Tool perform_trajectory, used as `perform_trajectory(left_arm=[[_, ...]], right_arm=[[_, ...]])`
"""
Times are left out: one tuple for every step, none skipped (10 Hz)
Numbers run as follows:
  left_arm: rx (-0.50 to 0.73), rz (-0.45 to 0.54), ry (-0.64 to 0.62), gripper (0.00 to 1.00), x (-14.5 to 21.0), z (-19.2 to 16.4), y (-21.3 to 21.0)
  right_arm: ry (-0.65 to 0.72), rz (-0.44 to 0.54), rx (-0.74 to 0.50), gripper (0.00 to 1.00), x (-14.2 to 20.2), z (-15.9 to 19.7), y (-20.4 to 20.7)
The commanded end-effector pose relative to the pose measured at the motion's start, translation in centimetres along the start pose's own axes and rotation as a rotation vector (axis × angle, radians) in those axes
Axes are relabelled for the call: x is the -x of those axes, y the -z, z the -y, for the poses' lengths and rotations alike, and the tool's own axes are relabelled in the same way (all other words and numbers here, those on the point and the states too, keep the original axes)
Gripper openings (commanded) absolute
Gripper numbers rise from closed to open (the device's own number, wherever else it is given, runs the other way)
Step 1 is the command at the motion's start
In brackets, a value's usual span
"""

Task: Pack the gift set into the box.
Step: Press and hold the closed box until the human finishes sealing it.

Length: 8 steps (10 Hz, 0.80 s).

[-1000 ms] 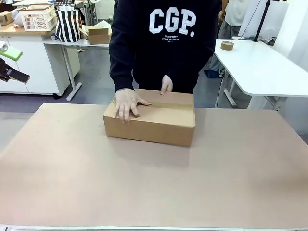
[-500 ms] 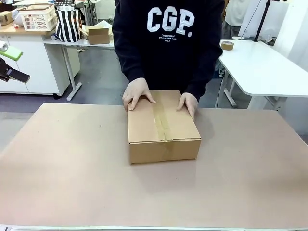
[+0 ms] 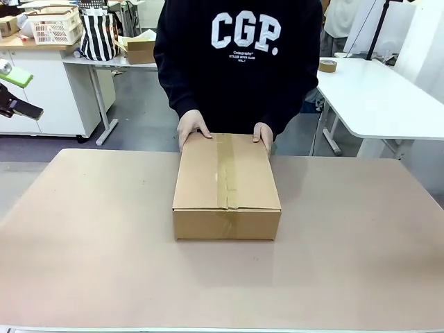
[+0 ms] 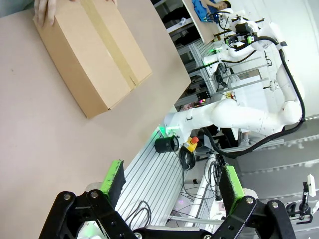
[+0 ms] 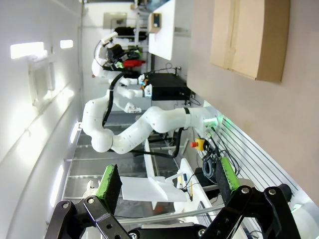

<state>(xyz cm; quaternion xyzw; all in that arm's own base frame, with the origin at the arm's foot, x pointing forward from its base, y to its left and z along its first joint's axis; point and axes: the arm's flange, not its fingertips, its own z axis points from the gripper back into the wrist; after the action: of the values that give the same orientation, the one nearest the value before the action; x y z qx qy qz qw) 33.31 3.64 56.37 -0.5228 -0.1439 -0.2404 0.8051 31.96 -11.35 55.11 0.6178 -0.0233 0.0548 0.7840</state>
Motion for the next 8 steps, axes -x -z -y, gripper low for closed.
perform_trajectory(left_arm=[[-0.01,-0.004,-0.01,1.0,0.09,0.14,-0.31],[-0.01,-0.004,-0.01,1.0,0.09,0.14,-0.31],[-0.01,-0.004,-0.01,1.0,0.09,0.14,-0.31],[-0.01,-0.004,-0.01,1.0,0.09,0.14,-0.31],[-0.01,-0.004,-0.01,1.0,0.09,0.14,-0.31],[-0.01,-0.004,-0.01,1.0,0.09,0.14,-0.31],[-0.01,-0.004,-0.01,1.0,0.09,0.14,-0.31],[-0.01,-0.004,-0.01,1.0,0.09,0.14,-0.31]], right_arm=[[-0.009,-0.011,0.006,1.0,0.15,-0.15,-0.27],[-0.009,-0.011,0.006,1.0,0.15,-0.15,-0.27],[-0.009,-0.011,0.006,1.0,0.15,-0.15,-0.27],[-0.009,-0.011,0.006,1.0,0.15,-0.15,-0.27],[-0.009,-0.011,0.006,1.0,0.15,-0.15,-0.27],[-0.009,-0.011,0.006,1.0,0.15,-0.15,-0.27],[-0.009,-0.011,0.006,1.0,0.15,-0.15,-0.27],[-0.009,-0.011,0.006,1.0,0.15,-0.15,-0.27]])
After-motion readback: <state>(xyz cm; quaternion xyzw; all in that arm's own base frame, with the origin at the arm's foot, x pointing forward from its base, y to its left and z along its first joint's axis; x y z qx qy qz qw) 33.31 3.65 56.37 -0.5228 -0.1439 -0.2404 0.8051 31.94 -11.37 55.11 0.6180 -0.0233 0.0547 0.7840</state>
